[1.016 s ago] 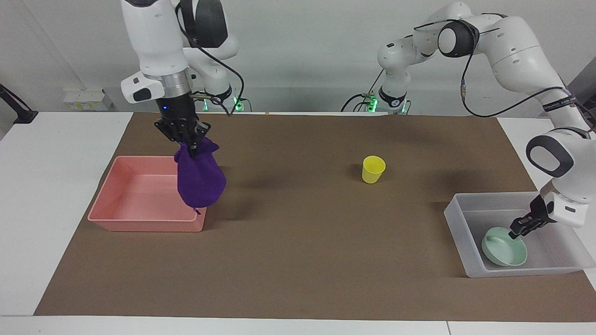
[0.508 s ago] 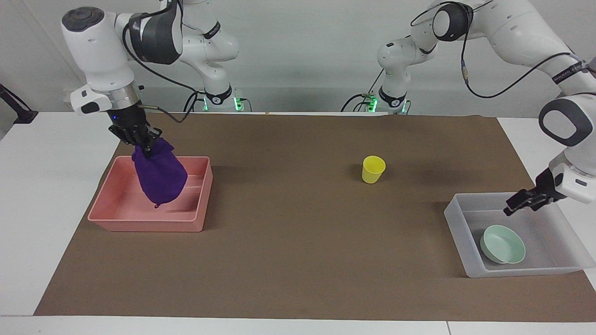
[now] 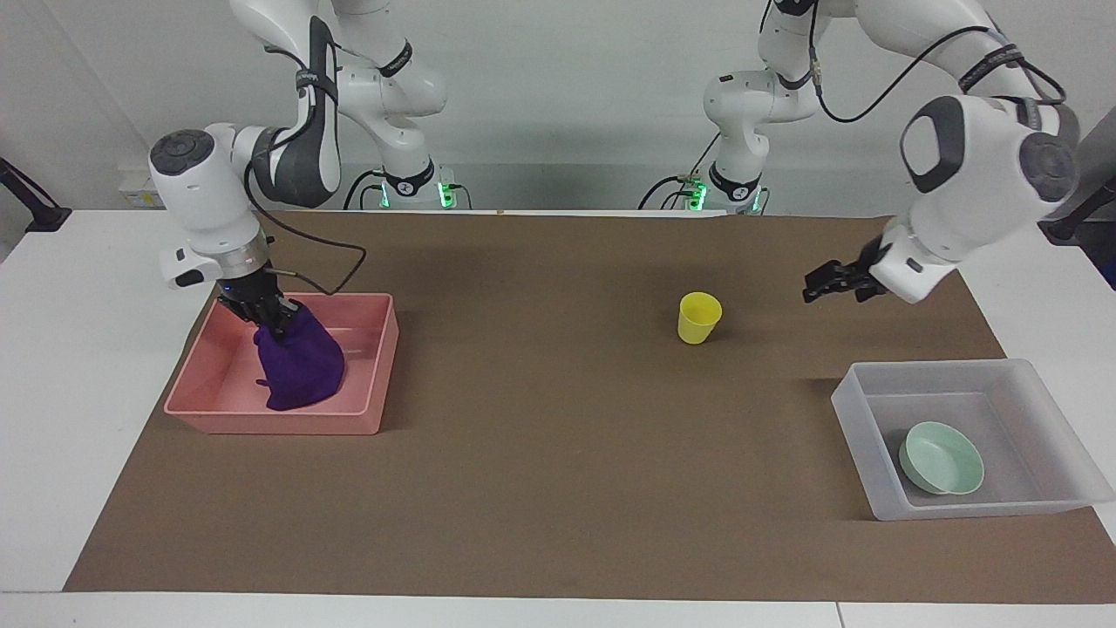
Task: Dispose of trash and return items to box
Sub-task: 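Grasp the yellow cup with the left gripper while the right gripper releases the cloth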
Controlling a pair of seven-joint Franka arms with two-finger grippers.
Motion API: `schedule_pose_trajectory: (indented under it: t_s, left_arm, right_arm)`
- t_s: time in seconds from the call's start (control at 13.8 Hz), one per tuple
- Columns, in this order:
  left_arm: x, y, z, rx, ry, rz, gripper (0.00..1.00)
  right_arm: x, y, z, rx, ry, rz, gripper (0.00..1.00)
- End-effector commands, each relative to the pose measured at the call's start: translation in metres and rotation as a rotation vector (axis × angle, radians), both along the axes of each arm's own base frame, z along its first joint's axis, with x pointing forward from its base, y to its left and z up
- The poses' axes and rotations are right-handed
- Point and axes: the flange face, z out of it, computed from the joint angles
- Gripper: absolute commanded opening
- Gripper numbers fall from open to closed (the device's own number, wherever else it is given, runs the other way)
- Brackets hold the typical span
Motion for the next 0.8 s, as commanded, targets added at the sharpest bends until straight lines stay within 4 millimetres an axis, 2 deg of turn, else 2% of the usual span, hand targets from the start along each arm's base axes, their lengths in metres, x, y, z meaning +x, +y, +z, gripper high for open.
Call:
schedule_pose_trajectory:
  t_s: [0.0,0.15,0.29,0.44,0.51,0.73]
  left_arm:
    - [-0.063,-0.050,-0.064,0.006,-0.066,-0.010,1.00]
    - [-0.085,-0.068,-0.115,0.011,-0.118,-0.030,1.00]
    - [-0.094,-0.080,-0.147,0.016,-0.150,-0.012,0.97]
    - [-0.093,-0.080,-0.150,0.020,-0.145,0.005,0.21]
    - [-0.092,-0.077,-0.149,0.025,-0.142,0.042,0.00]
    - [-0.085,-0.074,-0.141,0.027,-0.149,0.087,0.00]
  right_arm:
    - [-0.001,0.004,-0.013,0.002,-0.023,0.031,0.99]
    - [0.003,0.008,-0.008,0.000,-0.033,0.041,1.00]
    - [0.009,0.010,0.009,-0.004,-0.060,0.054,1.00]
    - [0.009,0.017,0.039,-0.004,-0.075,0.067,1.00]
    - [0.007,0.019,0.063,-0.004,-0.080,0.071,1.00]
    - [0.006,0.026,0.120,-0.004,-0.043,0.080,1.00]
